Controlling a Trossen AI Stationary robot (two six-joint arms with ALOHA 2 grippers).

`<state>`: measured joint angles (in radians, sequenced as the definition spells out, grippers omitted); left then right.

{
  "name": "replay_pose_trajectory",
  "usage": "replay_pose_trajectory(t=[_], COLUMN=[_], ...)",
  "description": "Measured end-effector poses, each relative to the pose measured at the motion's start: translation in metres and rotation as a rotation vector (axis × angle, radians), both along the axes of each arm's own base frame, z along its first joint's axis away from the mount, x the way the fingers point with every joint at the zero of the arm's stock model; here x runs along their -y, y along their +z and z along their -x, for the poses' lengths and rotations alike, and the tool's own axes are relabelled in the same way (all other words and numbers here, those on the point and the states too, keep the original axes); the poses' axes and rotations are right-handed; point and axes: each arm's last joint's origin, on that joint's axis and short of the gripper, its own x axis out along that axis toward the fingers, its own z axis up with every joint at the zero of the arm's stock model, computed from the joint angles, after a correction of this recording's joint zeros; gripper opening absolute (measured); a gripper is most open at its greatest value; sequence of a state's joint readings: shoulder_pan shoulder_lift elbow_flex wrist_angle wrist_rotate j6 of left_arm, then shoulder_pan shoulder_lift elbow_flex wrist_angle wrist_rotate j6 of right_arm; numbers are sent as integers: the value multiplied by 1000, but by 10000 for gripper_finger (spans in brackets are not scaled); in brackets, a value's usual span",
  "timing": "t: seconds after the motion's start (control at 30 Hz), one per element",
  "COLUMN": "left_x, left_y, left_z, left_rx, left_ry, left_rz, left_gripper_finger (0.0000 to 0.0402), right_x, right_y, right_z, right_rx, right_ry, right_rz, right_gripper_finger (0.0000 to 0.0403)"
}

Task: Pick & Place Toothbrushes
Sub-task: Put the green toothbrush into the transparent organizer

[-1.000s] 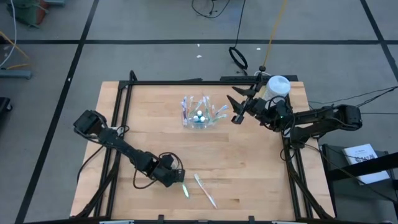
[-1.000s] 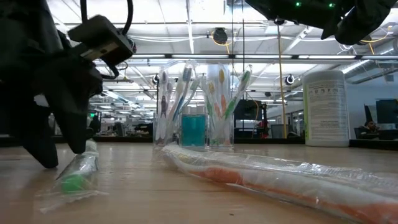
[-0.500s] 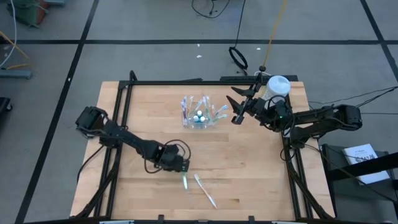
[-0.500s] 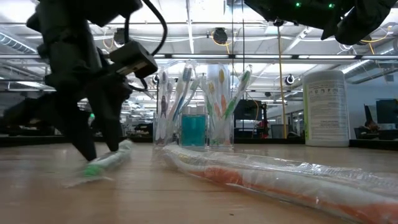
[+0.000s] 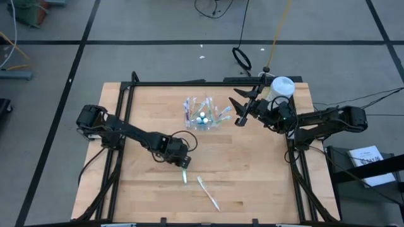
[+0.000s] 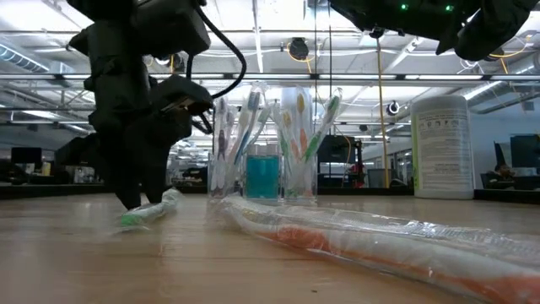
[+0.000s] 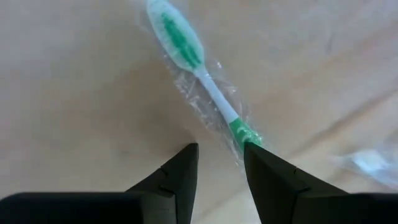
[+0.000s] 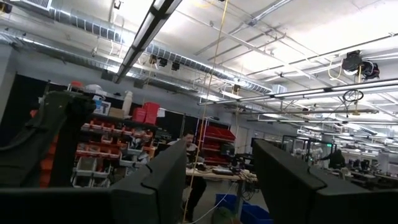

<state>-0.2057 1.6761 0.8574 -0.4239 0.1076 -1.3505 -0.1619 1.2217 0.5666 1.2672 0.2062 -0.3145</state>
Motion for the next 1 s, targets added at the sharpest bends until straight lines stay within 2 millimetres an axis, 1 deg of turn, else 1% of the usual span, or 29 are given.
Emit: replay_pose_trajectory(t=[0.1,0.2,0.4,0.53,0.63,0.7,0.87,0.93,1.0], left_x=[-12,-22,-36,-40,-41,-42,-41,-40,-39], left_y=[4,6,6,6,6,7,7,7,7], left_z=[9,13,11,11,10,10,10,10,10], left_rx=[-62,-90,-82,-81,-69,-66,-64,-61,-60], left_ry=[-16,-33,-82,-69,-110,-129,-139,-157,-168], left_rz=[-57,-110,-129,-146,-187,-218,-226,-232,-239], left_gripper_finger=[140,140,140,140,140,140,140,139,129], right_x=[0,0,0,1,1,0,-2,-3,-4], right_y=[-1,-2,-4,-8,-12,-13,-17,-20,-24], right_z=[-1,-1,-2,-4,-6,-7,-9,-10,-11], right_rx=[-14,-21,-49,-95,-120,-124,-148,-164,-196], right_ry=[0,0,0,0,20,62,201,225,235], right_rz=[-3,-4,-8,-16,-56,-89,-156,-202,-241], right_gripper_finger=[176,176,176,176,176,176,176,176,176])
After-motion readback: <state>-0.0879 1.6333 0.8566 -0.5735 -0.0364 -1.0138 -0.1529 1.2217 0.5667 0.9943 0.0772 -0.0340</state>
